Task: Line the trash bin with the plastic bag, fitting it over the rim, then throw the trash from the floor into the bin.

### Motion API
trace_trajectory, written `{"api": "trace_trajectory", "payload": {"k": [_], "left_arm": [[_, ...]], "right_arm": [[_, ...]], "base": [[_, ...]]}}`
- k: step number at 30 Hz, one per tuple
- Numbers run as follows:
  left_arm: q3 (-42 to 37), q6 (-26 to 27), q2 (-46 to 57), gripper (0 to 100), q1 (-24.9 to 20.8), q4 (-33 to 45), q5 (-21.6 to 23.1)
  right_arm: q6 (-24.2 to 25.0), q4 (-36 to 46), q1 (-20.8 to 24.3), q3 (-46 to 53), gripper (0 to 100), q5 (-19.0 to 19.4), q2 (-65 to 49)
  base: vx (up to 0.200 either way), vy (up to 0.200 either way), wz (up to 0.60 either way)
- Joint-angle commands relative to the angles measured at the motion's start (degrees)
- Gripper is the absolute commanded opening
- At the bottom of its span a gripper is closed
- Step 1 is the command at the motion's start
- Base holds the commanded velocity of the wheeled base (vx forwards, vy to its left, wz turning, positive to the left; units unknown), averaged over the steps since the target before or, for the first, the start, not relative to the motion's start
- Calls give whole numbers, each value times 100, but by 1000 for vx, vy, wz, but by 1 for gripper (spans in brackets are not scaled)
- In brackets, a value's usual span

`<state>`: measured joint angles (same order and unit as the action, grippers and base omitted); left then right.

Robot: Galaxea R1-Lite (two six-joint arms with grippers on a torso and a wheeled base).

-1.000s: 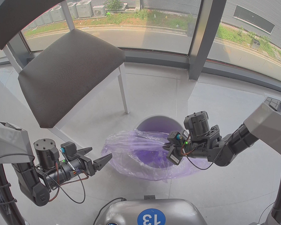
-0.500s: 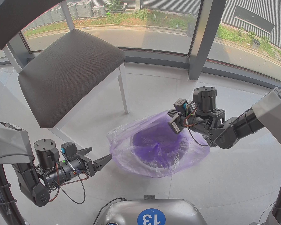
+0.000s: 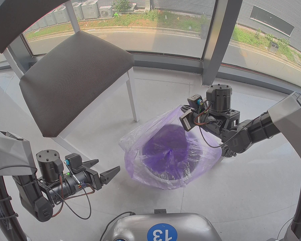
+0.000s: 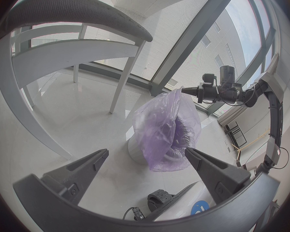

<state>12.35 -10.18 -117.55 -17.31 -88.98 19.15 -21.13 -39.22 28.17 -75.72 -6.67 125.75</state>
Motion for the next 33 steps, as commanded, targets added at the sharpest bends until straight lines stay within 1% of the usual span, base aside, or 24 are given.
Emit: {"api": "trace_trajectory", "payload": {"k": [1,4,15,22,32,33], "left_arm": [[-13,-2,-4,100,0,-102,10],[-48,-2,-4,100,0,-102,18],[-57,-2,-13,100,0,-102,27],[-92,-2,-4,100,0,-102,36],[-92,-2,13,100,0,-102,36],[-84,-2,13,100,0,-102,36]], "right_arm": [[30,-121,-5,-172,0,-71,170],[126,-148,-5,-233,0,-89,205],[135,-174,-5,-277,0,-107,240],[126,-728,13,-453,0,-98,495],[82,-684,13,-356,0,-89,486],[82,-684,13,-330,100,-89,486]], "base": [[0,0,0],[0,0,0],[0,0,0],[0,0,0],[0,0,0],[0,0,0]]}}
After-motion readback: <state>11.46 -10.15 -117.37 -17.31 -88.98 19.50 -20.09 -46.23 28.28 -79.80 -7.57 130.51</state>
